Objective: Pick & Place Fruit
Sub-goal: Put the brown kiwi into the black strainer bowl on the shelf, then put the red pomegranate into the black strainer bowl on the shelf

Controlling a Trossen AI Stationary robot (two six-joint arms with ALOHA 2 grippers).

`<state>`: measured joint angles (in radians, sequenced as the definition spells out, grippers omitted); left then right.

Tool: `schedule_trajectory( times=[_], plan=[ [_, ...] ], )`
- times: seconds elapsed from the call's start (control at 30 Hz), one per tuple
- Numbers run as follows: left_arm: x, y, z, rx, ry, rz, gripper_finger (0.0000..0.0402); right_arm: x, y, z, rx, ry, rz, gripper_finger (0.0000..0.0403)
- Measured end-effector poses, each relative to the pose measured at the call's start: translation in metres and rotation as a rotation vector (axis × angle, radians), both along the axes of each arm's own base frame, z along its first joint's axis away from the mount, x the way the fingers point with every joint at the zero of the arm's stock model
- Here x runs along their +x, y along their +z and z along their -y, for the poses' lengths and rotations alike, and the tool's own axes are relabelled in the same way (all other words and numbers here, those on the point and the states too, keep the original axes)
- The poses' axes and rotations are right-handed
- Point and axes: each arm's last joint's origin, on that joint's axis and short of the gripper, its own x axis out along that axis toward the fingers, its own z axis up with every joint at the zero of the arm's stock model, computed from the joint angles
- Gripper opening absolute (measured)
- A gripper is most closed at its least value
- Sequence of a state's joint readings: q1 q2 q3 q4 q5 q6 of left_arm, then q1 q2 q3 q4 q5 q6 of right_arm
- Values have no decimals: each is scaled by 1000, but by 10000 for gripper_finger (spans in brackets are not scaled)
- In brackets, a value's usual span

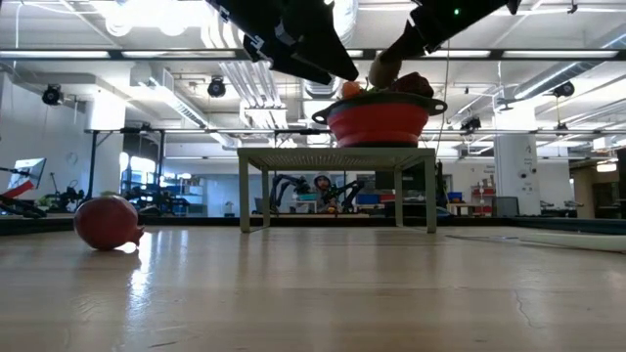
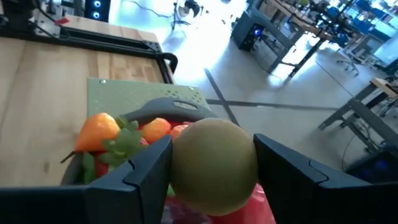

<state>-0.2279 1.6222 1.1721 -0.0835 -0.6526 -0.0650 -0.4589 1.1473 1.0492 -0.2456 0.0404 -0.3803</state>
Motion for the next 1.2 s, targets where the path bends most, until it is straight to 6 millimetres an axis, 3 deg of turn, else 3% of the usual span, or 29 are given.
schedule_trajectory(
  times=[0.3, 0.93, 1.2],
  plan=[
    [0, 0, 0, 0, -1, -3, 392, -4, -12, 11, 22, -14, 15, 199],
    [0, 0, 0, 0, -2, -2, 392, -4, -14, 11, 63, -27, 29, 261],
    [-1, -2, 0, 7, 0, -25, 392, -5, 6, 8, 92, -23, 53, 279]
  ],
)
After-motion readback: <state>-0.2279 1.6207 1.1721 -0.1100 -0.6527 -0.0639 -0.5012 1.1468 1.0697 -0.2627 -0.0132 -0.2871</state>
